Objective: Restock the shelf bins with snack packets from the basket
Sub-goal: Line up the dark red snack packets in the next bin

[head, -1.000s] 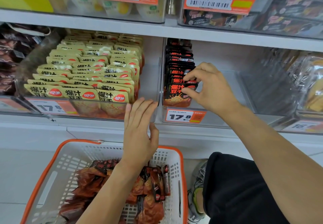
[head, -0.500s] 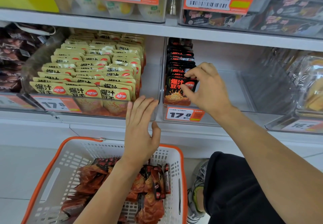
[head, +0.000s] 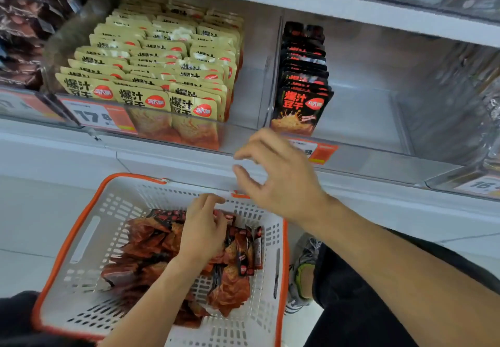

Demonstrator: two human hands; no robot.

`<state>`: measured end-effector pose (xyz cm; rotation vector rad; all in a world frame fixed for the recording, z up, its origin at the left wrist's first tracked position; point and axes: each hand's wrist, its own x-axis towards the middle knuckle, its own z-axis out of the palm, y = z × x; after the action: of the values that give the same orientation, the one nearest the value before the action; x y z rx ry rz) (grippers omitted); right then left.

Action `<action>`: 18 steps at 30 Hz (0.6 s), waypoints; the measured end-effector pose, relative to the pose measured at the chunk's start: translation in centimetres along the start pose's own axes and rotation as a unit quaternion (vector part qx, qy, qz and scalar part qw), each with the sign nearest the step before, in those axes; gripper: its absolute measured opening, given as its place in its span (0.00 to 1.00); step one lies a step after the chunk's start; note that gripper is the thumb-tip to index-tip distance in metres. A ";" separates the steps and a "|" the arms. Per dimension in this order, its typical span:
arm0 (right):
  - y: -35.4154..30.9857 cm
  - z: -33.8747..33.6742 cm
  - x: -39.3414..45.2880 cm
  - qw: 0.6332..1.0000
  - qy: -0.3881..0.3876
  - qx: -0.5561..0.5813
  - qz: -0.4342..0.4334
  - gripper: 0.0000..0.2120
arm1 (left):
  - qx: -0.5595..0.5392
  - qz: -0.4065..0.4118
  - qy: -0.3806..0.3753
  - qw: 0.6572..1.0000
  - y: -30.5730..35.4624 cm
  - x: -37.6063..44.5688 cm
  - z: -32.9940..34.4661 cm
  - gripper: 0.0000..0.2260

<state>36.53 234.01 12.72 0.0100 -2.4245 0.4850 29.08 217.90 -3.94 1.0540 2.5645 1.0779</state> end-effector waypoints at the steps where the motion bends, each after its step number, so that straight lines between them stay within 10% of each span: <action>1: -0.3 2.0 -1.4 0.997 -0.073 0.010 0.026 0.09 | 0.034 -0.047 -0.049 0.997 -1.9 -1.1 1.0 0.10; 8: 0.7 13.5 -13.5 0.847 -0.449 0.024 0.286 0.16 | 0.161 -0.244 -0.289 0.912 -10.3 -10.0 3.7 0.17; 18: 2.7 20.2 -21.2 0.767 -0.394 0.005 0.506 0.35 | 0.083 -0.275 -0.303 0.909 -11.6 -8.9 6.1 0.18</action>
<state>40.54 227.16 -15.57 -1.4222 -3.0575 1.1340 31.74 209.74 -17.23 0.5075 2.2268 0.3216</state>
